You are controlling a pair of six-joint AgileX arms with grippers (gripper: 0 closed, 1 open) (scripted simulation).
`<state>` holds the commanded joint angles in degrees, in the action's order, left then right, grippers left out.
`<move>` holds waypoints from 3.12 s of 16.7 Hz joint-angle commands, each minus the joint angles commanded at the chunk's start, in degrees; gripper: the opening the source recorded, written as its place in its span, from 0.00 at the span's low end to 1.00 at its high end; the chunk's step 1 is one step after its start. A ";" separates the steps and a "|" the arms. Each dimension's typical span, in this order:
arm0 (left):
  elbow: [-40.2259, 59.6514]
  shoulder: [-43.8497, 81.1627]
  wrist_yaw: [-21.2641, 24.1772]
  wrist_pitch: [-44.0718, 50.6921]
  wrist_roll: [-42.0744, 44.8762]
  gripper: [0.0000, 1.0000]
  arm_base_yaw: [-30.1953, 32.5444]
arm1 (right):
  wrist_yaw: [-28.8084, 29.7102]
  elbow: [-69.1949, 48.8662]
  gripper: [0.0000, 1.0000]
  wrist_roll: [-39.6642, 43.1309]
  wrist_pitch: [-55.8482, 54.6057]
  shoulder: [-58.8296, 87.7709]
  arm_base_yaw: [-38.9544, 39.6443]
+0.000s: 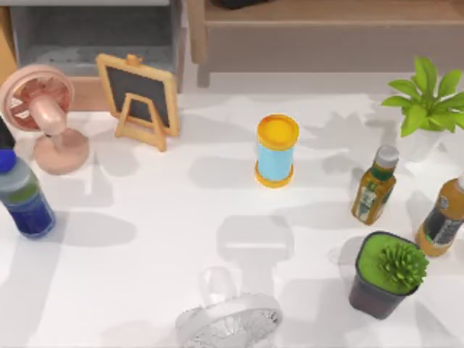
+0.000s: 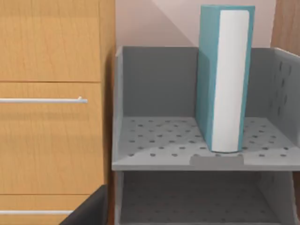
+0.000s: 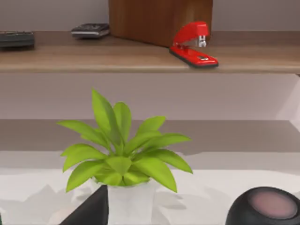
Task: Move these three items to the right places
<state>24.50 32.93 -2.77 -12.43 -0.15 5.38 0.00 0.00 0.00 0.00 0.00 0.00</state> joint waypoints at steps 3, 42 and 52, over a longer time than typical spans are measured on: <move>11.67 19.31 -1.59 -6.00 -0.08 1.00 2.22 | 0.00 0.00 1.00 0.00 0.00 0.00 0.00; 55.87 82.20 -7.05 -22.24 -0.33 0.40 6.71 | 0.00 0.00 1.00 0.00 0.00 0.00 0.00; 55.87 82.20 -7.05 -22.24 -0.33 0.00 6.71 | 0.00 0.00 1.00 0.00 0.00 0.00 0.00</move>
<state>80.36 115.13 -9.82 -34.66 -0.48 12.10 0.00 0.00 0.00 0.00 0.00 0.00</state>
